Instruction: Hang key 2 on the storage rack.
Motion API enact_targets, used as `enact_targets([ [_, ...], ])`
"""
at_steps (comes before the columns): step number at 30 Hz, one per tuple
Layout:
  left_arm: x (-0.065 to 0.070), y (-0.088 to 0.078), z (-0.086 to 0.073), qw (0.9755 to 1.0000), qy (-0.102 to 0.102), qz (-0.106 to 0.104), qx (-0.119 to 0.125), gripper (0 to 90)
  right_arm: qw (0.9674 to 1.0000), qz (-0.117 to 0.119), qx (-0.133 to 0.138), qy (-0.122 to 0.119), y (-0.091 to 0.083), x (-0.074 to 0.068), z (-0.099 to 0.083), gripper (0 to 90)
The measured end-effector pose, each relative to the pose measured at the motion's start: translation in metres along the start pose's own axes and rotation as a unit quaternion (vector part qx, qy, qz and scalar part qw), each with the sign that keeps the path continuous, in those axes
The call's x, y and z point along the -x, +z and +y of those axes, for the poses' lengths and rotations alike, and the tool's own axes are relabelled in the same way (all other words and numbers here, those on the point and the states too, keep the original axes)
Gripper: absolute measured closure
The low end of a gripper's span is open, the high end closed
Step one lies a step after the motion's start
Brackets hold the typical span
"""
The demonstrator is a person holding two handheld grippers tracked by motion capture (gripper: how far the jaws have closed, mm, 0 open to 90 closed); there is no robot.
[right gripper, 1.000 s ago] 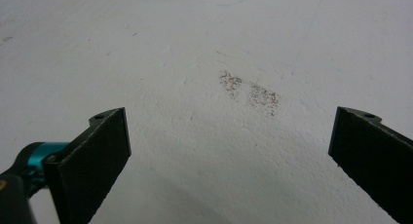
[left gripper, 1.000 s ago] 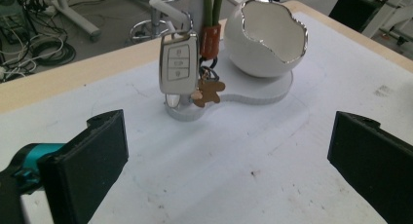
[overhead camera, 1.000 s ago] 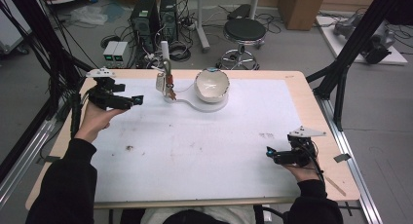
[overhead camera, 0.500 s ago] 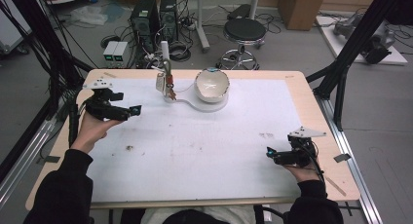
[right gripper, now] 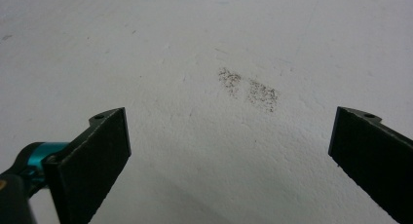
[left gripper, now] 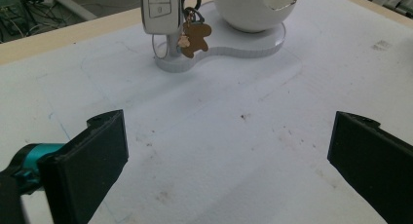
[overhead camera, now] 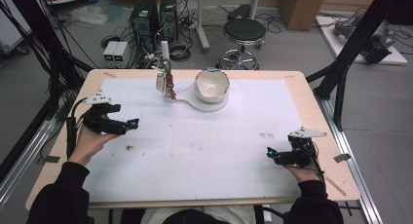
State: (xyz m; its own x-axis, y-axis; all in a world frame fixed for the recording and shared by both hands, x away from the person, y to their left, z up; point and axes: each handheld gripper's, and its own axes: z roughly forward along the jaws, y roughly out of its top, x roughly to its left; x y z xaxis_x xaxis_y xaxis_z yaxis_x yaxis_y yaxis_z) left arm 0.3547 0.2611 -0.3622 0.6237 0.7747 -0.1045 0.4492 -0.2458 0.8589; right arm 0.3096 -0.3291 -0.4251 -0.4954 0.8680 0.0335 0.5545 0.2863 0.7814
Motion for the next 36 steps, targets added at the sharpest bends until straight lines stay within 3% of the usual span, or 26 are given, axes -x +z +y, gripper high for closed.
enact_targets([
  [8, -0.001, -0.005, -0.018, 0.9998, -0.006, 0.007, -0.019, 1.6, 1.0, 0.001, -0.002, -0.001, 0.0, -0.001, 0.0, 0.6],
  [11, 0.002, -0.009, -0.026, 0.9998, -0.009, 0.012, -0.01, 1.7, 1.0, 0.0, -0.001, -0.003, 0.0, -0.001, 0.0, 0.6],
  [20, 0.003, -0.016, -0.055, 0.9993, -0.02, 0.025, -0.018, 1.7, 1.0, 0.001, -0.005, -0.004, 0.001, -0.002, -0.001, 0.6],
  [27, 0.003, -0.023, -0.083, 0.9977, -0.033, 0.041, -0.043, 1.7, 1.0, 0.002, -0.008, -0.003, 0.002, -0.002, -0.001, 0.6],
  [30, 0.004, -0.028, -0.089, 0.9969, -0.035, 0.047, -0.053, 1.7, 0.9999, 0.003, -0.008, -0.006, 0.004, -0.001, -0.001, 0.6],
  [36, 0.005, -0.035, -0.097, 0.9966, -0.044, 0.048, -0.051, 1.7, 0.9999, 0.004, -0.01, -0.007, 0.005, -0.002, -0.001, 0.6],
])
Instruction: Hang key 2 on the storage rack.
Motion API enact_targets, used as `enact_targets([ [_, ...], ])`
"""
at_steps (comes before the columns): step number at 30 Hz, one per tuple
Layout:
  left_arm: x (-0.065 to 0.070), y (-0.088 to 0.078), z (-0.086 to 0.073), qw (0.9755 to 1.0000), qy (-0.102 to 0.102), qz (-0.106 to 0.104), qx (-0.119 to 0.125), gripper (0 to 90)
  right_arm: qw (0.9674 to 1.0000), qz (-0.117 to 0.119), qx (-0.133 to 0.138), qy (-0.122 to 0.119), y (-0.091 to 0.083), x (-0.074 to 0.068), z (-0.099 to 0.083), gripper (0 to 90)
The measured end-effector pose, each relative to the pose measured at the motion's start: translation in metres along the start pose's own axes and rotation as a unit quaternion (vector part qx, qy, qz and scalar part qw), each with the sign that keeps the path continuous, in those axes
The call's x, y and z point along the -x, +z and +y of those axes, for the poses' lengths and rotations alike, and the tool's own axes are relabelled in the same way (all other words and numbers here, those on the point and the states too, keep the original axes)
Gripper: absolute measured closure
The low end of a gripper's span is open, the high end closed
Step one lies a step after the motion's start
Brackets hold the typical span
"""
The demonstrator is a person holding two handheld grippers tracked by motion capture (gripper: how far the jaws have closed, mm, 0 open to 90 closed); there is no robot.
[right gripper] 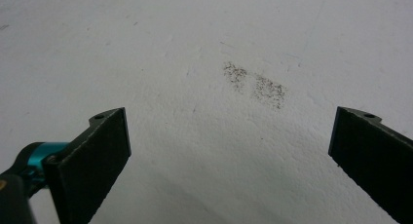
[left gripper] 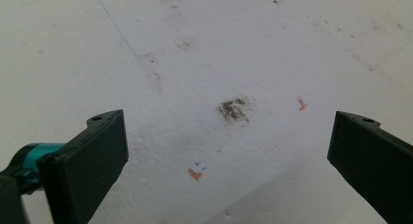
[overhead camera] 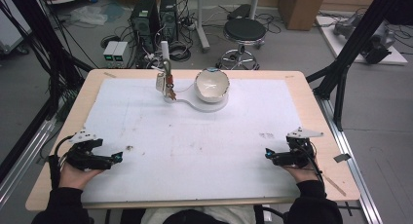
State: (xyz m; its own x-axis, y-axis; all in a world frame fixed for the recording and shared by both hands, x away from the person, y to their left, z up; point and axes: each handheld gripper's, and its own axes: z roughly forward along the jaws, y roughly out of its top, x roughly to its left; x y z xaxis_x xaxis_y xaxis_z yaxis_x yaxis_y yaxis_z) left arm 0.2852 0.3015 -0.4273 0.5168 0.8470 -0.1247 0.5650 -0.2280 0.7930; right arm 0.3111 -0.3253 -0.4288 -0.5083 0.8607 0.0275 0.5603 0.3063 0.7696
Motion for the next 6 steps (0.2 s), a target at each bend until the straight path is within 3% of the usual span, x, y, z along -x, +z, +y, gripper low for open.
enact_targets([
  [6, -0.002, 0.0013, -0.0005, 0.9999, -0.005, -0.011, 0.005, 1.7, 1.0, -0.003, -0.006, -0.004, 0.0023, 0.0006, -0.0013, 0.6],
])
